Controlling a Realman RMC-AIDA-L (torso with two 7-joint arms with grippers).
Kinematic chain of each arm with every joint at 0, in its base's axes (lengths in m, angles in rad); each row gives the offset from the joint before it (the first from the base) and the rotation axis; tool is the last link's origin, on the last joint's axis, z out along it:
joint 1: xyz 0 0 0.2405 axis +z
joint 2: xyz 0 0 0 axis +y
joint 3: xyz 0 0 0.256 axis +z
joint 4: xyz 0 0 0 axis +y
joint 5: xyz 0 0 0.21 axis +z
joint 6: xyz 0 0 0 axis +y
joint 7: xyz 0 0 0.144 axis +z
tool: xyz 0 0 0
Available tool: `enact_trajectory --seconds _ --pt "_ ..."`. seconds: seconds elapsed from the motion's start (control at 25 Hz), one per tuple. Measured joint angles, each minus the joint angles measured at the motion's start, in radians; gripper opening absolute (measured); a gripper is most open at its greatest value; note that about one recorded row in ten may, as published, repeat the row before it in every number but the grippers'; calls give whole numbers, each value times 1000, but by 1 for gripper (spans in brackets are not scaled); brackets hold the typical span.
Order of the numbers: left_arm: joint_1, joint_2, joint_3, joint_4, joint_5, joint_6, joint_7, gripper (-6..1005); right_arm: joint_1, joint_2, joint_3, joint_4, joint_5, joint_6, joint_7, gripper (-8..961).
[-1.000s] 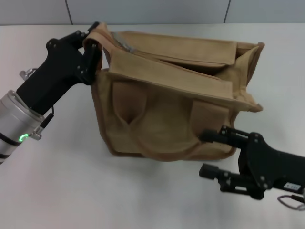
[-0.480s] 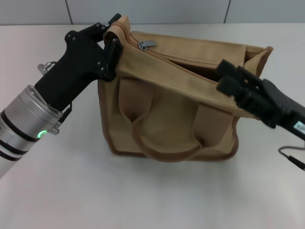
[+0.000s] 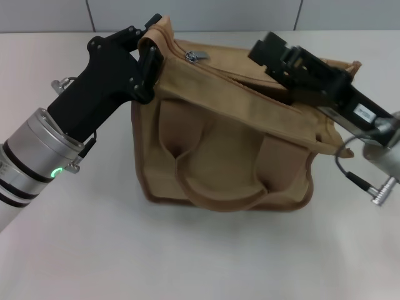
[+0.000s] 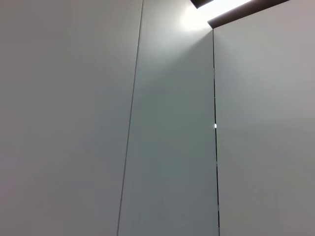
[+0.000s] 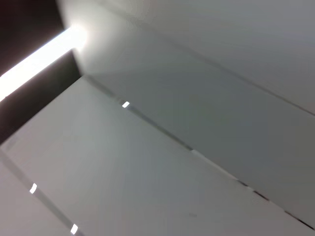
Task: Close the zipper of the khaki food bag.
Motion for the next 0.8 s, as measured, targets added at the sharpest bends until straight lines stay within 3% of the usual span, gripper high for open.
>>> enact_trajectory --seconds 0.64,0.8 --pt "-24 0 0 -9 0 1 2 32 55 4 -1 83 -10 145 72 356" --pt "-29 0 0 -14 0 1 3 32 61 4 -1 83 -11 159 72 355"
